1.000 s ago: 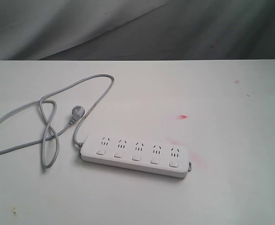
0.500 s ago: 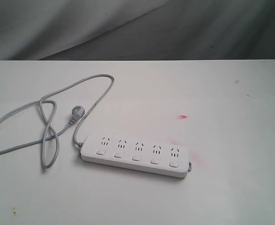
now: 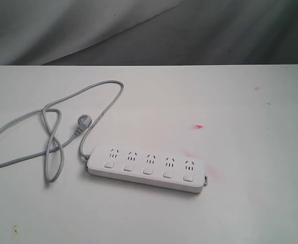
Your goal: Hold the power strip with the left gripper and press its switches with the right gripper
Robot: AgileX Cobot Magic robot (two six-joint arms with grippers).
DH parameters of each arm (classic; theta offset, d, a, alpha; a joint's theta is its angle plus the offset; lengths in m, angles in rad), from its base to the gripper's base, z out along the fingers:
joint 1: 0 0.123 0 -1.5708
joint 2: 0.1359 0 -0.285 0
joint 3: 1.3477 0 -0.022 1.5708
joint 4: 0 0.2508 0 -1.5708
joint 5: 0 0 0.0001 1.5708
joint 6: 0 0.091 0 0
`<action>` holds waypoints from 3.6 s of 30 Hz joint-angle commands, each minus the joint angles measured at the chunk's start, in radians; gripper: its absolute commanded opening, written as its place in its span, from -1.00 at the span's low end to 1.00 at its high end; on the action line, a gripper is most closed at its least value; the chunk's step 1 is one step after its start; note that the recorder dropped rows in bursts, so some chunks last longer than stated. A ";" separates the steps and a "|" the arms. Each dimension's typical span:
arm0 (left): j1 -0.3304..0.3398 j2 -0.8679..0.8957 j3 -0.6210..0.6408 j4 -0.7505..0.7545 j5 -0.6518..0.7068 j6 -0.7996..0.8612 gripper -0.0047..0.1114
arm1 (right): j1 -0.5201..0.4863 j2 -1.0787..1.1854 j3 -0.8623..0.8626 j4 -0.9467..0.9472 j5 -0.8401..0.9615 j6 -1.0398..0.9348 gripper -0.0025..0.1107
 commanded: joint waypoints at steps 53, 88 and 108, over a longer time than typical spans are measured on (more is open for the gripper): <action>-0.005 1.754 -1.076 -0.473 0.916 1.777 -0.72 | -0.007 0.001 0.003 0.002 0.002 0.001 -0.96; -0.068 1.891 -1.076 -0.514 0.855 1.986 0.42 | -0.007 0.001 0.003 0.002 0.002 0.001 -0.96; -0.068 1.937 -1.078 -0.548 0.737 2.012 0.42 | -0.007 0.001 0.003 0.002 0.002 0.001 -0.96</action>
